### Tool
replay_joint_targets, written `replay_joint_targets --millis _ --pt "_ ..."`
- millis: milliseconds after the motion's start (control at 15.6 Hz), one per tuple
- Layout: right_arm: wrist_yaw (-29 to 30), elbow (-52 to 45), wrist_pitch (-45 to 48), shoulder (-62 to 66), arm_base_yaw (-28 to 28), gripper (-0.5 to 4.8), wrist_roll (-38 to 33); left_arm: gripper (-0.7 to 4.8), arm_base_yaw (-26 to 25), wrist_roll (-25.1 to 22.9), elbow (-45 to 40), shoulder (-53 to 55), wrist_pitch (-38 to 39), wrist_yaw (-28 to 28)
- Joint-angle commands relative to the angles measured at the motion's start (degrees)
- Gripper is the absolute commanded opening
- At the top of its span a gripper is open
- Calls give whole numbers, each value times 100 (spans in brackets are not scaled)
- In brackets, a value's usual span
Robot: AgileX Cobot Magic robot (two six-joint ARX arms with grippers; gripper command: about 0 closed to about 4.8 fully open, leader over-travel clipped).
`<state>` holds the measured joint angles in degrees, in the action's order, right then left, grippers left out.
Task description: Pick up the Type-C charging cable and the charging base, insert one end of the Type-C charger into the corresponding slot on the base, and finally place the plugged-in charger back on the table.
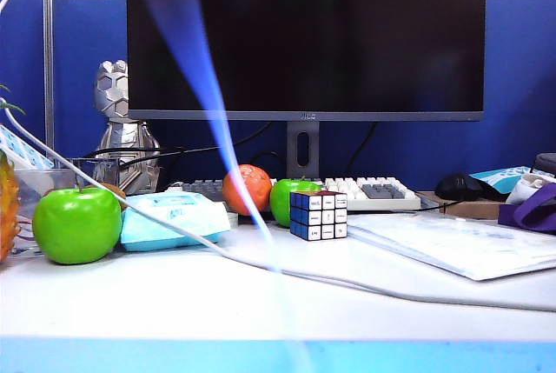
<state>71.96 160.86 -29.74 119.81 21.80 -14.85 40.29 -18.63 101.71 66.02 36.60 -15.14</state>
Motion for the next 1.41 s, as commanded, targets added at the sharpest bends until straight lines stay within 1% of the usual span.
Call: replay_joint_targets --millis 64,193,321,449,513,578,706,770,834,898,963,1027,1091,1348,1412 --pt "-938 348 581 -26 111 -1 -1294 -6 0 -22 31 179 -525 503" --pt "-1082 348 907 -26 229 -1 -1989 -6 2 -20 31 376 -636 505" --pt "-1075 348 1032 -46 332 -1 -2024 -6 2 -26 31 533 -748 791" --pt "-1276 348 1027 -96 330 -1 -2256 -6 2 -24 31 608 -870 1606" --pt "-1528 348 999 -149 330 -1 -2400 -6 2 -24 31 623 -999 2181" --pt "-1814 348 1005 -203 332 -1 -2406 -6 2 -24 31 656 -1237 2588" --pt "-2317 348 1029 -227 345 -1 -2417 -6 2 -24 31 684 -1478 2590" --pt "-2599 348 1027 -229 455 -1 -2424 -6 2 -26 31 717 -1582 2608" --pt "-2758 350 1029 -238 529 -1 -2452 -6 2 -26 31 737 -1617 2608" --pt "-2752 350 1054 -238 586 -1 -2457 -6 2 -26 31 756 -1637 2610" --pt "-2754 350 1054 -236 811 -1 -2455 -6 2 -31 31 798 -1641 2627" --pt "-2752 350 1045 -236 1001 -1 -2409 -6 2 -138 31 861 -1705 2841" --pt "-2787 350 1005 -236 1038 -1 -2269 -6 2 -212 31 861 -1709 2841" --pt "-3023 424 758 -236 1045 -1 -2243 -6 0 -260 31 861 -1878 2953" --pt "-3309 455 402 -236 1045 -1 -2240 -6 0 -260 31 861 -2055 2940"
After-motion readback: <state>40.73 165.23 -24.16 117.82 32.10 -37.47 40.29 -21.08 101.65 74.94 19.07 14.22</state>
